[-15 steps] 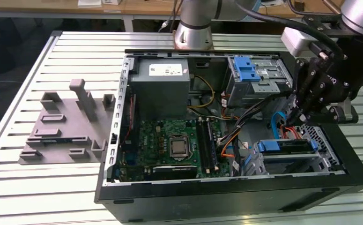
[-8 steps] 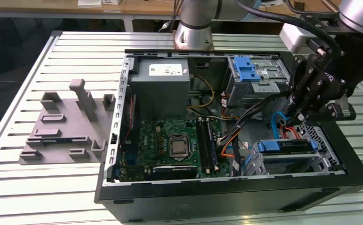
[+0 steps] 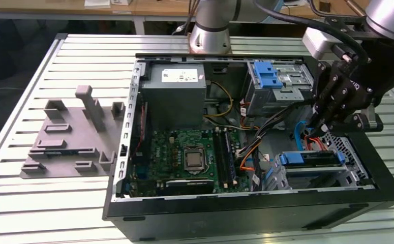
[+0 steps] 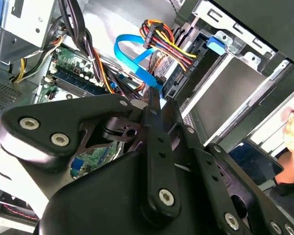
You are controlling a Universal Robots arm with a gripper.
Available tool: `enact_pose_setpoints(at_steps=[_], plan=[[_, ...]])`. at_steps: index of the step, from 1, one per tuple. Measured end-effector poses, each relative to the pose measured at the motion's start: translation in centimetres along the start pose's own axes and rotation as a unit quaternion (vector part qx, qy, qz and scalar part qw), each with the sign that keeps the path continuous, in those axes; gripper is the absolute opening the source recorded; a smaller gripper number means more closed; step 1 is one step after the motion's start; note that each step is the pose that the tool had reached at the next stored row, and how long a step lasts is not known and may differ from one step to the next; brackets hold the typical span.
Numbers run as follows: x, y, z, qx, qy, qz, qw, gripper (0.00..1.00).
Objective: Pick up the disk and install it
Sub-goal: 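Insert the second disk wire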
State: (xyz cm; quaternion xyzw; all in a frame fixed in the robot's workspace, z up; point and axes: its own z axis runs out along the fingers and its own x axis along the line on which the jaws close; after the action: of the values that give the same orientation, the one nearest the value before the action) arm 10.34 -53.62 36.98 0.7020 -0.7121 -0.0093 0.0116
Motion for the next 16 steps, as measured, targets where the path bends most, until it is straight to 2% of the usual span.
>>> enact_pose_setpoints(at_steps=[8, 14, 15, 16], plan=[[-0.15, -0.26, 0.5, -0.0056, -0.004, 0.0, 1.0, 0.25], [-0.2, -0.43, 0.76, -0.0069, -0.0045, -0.001, 1.0, 0.25], [-0.2, -0.43, 0.79, -0.0069, -0.0045, -0.001, 1.0, 0.24], [-0.2, -0.44, 0.81, -0.0069, -0.0044, -0.001, 1.0, 0.17]])
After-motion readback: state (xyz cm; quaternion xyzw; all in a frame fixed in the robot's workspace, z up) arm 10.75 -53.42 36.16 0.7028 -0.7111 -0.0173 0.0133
